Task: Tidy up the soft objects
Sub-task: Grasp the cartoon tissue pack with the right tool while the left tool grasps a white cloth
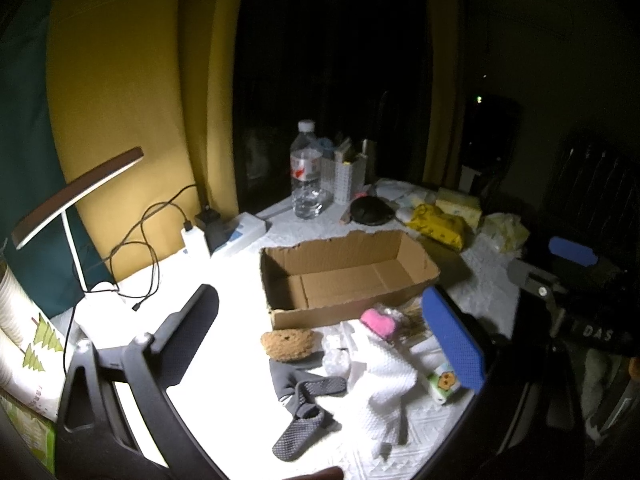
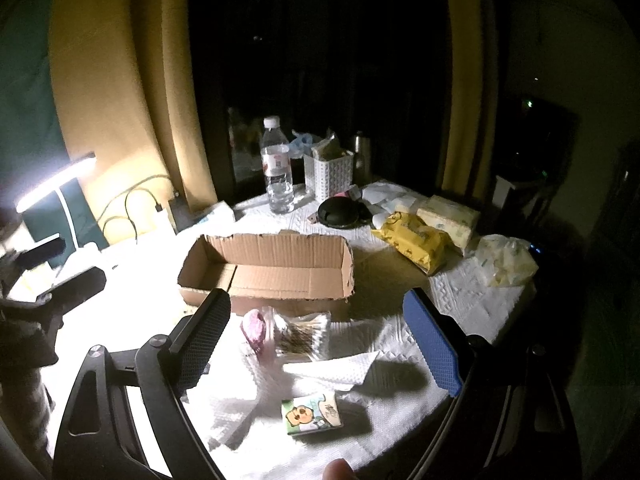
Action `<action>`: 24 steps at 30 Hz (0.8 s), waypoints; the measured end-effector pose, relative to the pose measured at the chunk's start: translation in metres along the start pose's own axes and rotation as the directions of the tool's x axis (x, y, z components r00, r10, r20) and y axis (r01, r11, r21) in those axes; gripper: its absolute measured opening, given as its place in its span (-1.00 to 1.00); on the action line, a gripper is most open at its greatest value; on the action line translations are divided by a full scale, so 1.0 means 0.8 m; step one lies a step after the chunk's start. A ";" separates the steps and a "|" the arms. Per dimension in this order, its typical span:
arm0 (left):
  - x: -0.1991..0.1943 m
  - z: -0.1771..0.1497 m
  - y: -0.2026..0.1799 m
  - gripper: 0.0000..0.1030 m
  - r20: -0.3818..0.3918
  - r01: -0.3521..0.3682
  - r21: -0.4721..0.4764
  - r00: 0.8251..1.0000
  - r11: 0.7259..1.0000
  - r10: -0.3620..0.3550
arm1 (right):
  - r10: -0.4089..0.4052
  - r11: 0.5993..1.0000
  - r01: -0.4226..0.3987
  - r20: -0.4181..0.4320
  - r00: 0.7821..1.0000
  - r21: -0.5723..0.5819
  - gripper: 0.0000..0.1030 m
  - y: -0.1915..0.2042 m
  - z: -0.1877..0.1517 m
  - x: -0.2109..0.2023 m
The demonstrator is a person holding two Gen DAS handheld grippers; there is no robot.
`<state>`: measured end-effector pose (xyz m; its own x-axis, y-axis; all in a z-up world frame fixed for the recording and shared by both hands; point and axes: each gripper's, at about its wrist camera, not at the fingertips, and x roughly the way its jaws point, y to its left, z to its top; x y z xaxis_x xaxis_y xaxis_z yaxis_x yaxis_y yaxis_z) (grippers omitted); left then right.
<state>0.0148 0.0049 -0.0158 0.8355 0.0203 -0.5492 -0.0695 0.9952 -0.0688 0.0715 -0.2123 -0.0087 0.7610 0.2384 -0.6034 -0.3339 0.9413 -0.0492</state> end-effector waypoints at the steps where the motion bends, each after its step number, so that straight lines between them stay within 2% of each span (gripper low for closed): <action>1: 0.005 -0.002 0.001 0.99 -0.009 -0.003 -0.005 1.000 1.000 0.003 | -0.002 1.000 0.002 -0.006 1.000 -0.006 0.76 -0.002 -0.003 0.004; 6: 0.032 -0.027 -0.003 0.99 -0.080 -0.008 0.000 0.997 1.000 0.008 | 0.016 1.000 -0.017 -0.052 0.998 -0.006 0.76 -0.017 -0.023 0.031; 12: 0.068 -0.071 -0.021 0.97 -0.183 0.002 0.023 0.983 1.000 0.002 | 0.035 0.999 -0.036 -0.117 0.992 -0.004 0.76 -0.028 -0.054 0.061; 24: 0.132 -0.132 -0.078 0.97 -0.349 0.047 0.082 0.937 0.996 -0.016 | 0.100 0.995 -0.093 -0.204 0.974 0.044 0.76 -0.064 -0.105 0.099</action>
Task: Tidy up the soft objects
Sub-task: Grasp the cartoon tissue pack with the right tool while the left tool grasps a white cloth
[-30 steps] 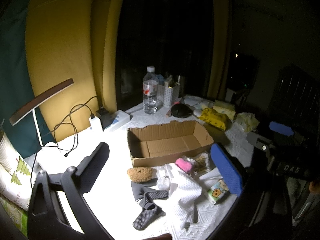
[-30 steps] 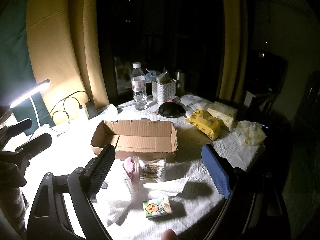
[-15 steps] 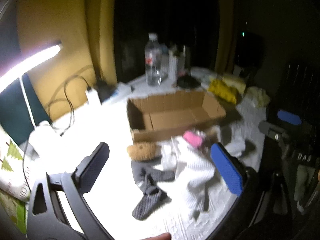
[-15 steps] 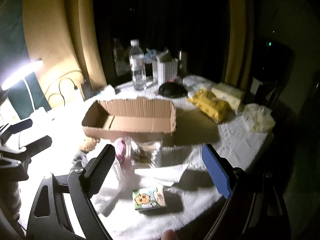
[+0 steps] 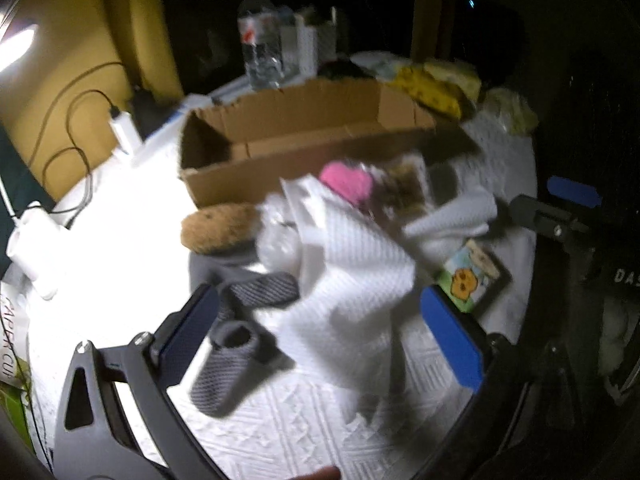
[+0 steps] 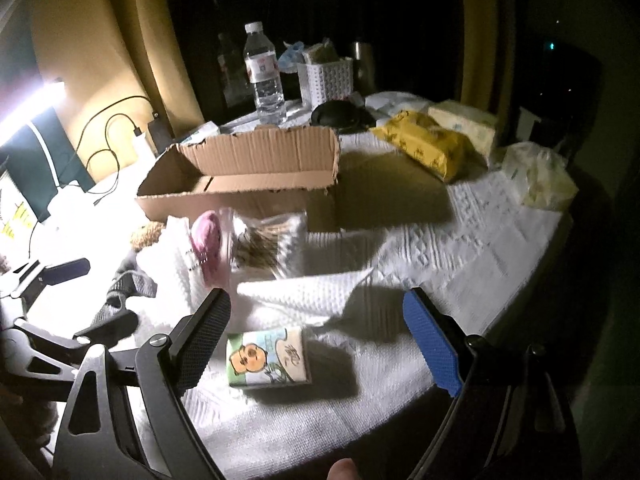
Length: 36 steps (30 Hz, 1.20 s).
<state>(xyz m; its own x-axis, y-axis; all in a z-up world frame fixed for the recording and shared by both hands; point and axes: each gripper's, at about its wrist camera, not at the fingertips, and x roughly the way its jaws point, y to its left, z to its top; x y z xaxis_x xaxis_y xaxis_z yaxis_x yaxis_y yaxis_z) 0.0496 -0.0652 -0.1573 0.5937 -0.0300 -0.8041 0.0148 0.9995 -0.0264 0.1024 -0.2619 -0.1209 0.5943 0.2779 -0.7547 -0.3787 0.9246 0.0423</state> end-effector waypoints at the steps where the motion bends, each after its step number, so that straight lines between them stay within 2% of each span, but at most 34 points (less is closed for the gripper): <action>1: 0.006 -0.003 -0.003 0.97 -0.015 0.004 0.006 1.000 1.000 -0.004 | 0.005 1.000 -0.005 -0.005 1.000 0.001 0.76 -0.001 -0.003 0.003; 6: 0.026 -0.015 -0.013 0.92 -0.054 -0.006 0.019 0.999 1.000 0.007 | 0.033 0.999 -0.033 -0.042 0.999 -0.002 0.76 -0.002 -0.025 0.019; 8: 0.032 -0.018 -0.015 0.63 -0.068 -0.006 0.027 0.998 1.000 0.008 | 0.046 0.999 -0.046 -0.056 0.997 -0.006 0.76 0.000 -0.034 0.025; 9: 0.035 -0.018 -0.017 0.59 -0.072 -0.009 0.032 0.997 0.999 0.011 | 0.049 0.999 -0.050 -0.062 0.997 -0.008 0.76 0.001 -0.037 0.028; 11: 0.041 -0.020 -0.021 0.23 -0.083 -0.013 0.046 0.996 0.999 0.017 | 0.059 0.998 -0.060 -0.072 0.996 -0.009 0.75 0.002 -0.042 0.033; 15: 0.050 -0.024 -0.025 -0.02 -0.112 -0.027 0.073 0.993 0.997 0.036 | 0.084 0.996 -0.084 -0.083 0.993 -0.004 0.76 0.005 -0.047 0.038; 16: 0.053 -0.025 -0.025 -0.21 -0.120 -0.022 0.069 0.992 0.997 0.030 | 0.093 0.996 -0.094 -0.085 0.992 -0.002 0.76 0.006 -0.049 0.040; 17: 0.053 -0.026 -0.024 -0.29 -0.126 -0.014 0.062 0.992 0.998 0.022 | 0.098 0.995 -0.099 -0.089 0.991 -0.005 0.75 0.008 -0.050 0.042; 21: 0.041 -0.027 -0.021 -0.42 -0.093 -0.013 0.065 0.996 0.998 0.019 | 0.104 0.994 -0.108 -0.111 0.988 -0.031 0.75 0.021 -0.058 0.051; 22: 0.036 -0.027 -0.020 -0.53 -0.087 -0.012 0.066 0.996 0.998 0.017 | 0.101 0.994 -0.106 -0.118 0.988 -0.036 0.75 0.024 -0.060 0.053; 23: 0.033 -0.028 -0.019 -0.76 -0.082 -0.007 0.069 0.997 0.998 0.013 | 0.099 0.994 -0.104 -0.121 0.988 -0.039 0.75 0.027 -0.061 0.055; 28: 0.016 -0.033 -0.016 -0.87 -0.046 0.049 0.071 0.998 0.996 -0.046 | 0.081 0.994 -0.090 -0.133 0.988 -0.058 0.75 0.037 -0.066 0.065; 29: 0.014 -0.033 -0.015 -0.88 -0.044 0.050 0.069 0.998 0.996 -0.047 | 0.072 0.995 -0.081 -0.134 0.988 -0.065 0.58 0.039 -0.067 0.067; 30: 0.012 -0.033 -0.013 -0.89 -0.039 0.055 0.067 0.998 0.996 -0.053 | 0.058 0.995 -0.069 -0.134 0.989 -0.079 0.32 0.041 -0.068 0.069; 36: -0.012 -0.029 0.000 -0.90 0.005 0.074 0.049 0.997 0.996 -0.075 | 0.060 0.993 -0.072 -0.127 0.990 -0.094 0.31 0.042 -0.068 0.063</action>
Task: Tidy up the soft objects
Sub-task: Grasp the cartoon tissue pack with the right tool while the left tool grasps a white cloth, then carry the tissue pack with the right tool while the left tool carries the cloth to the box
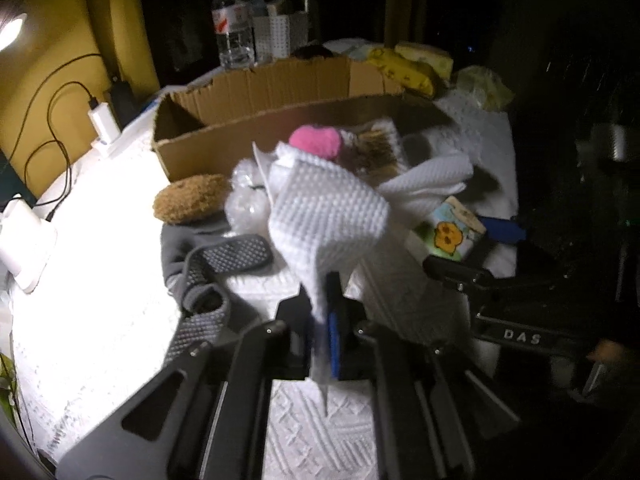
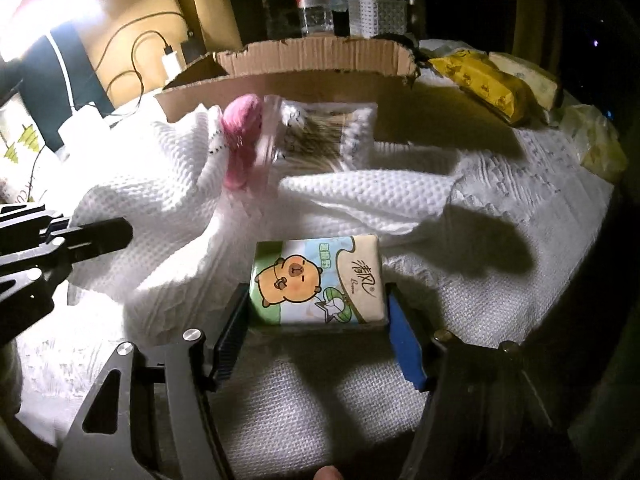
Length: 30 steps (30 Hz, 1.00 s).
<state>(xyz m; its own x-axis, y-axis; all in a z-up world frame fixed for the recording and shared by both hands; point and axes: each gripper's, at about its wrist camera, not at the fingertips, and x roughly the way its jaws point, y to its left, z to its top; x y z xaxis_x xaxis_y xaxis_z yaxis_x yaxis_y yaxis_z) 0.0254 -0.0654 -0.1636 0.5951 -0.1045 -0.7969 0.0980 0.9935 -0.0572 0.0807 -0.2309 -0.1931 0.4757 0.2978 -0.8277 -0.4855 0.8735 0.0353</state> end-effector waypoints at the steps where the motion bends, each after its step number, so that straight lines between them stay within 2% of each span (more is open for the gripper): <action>1: -0.006 0.001 0.002 -0.90 0.010 0.003 -0.002 1.000 1.000 -0.003 | -0.002 1.000 0.002 0.006 1.000 0.003 0.31 0.000 0.001 -0.003; 15: -0.084 0.017 0.040 -0.90 0.151 0.007 -0.055 0.989 0.998 0.002 | -0.012 1.000 0.011 0.103 0.995 0.005 0.32 0.008 0.030 -0.059; 30: -0.141 0.053 0.057 -0.90 0.280 0.014 -0.049 0.960 0.999 0.000 | -0.019 1.000 0.021 0.169 0.985 -0.008 0.32 0.012 0.057 -0.096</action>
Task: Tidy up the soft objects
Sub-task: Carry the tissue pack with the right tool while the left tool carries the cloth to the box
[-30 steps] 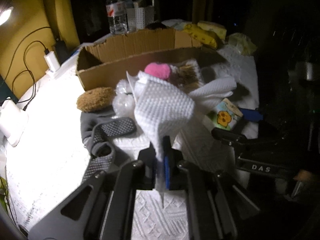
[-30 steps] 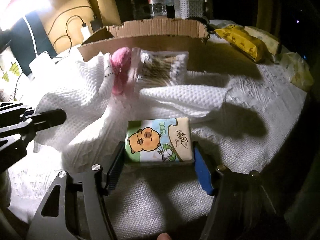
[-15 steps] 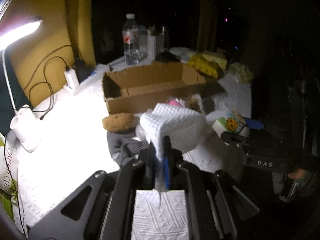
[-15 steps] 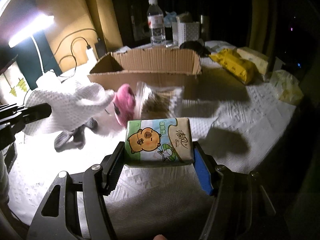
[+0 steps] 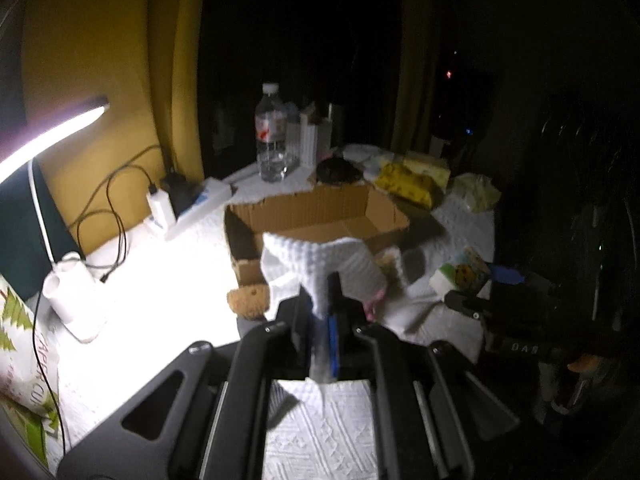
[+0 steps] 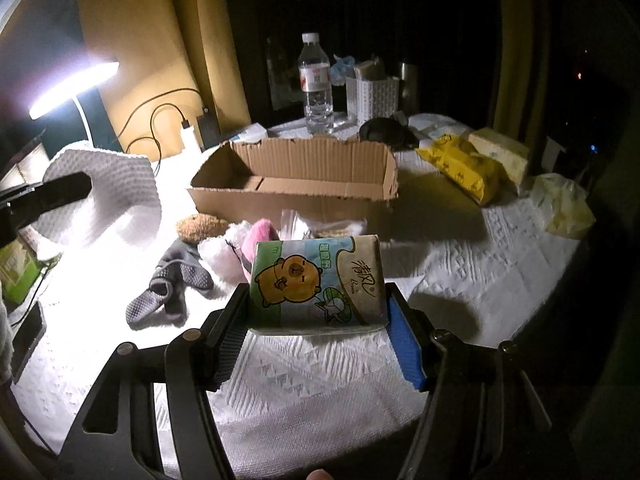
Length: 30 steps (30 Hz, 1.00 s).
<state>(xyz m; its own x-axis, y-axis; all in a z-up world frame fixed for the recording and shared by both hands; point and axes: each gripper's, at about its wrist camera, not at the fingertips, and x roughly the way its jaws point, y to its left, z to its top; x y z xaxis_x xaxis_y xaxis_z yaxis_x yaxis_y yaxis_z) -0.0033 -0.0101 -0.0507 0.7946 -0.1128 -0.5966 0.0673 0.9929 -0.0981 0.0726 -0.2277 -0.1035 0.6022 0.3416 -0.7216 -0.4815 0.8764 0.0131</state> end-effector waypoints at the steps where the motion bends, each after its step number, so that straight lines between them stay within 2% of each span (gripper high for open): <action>1: -0.001 0.005 0.000 -0.90 0.009 0.000 0.001 1.000 1.000 0.000 | 0.000 1.000 0.000 0.005 1.000 -0.001 0.32 0.000 0.002 -0.002; 11: 0.001 0.035 0.000 -0.90 0.051 0.006 0.015 0.999 1.000 -0.007 | 0.003 1.000 -0.003 0.045 0.999 -0.011 0.32 -0.003 0.029 -0.011; 30: 0.054 0.083 0.000 -0.90 0.068 0.011 0.001 0.998 1.000 -0.011 | 0.016 1.000 -0.016 0.088 0.996 0.001 0.32 -0.044 0.087 0.014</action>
<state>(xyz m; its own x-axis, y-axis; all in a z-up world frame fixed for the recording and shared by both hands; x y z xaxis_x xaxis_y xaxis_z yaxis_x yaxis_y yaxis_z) 0.0711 -0.0123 -0.0241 0.8331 -0.1213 -0.5396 0.0769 0.9916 -0.1043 0.1405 -0.2310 -0.0636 0.6481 0.3841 -0.6576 -0.4905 0.8711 0.0254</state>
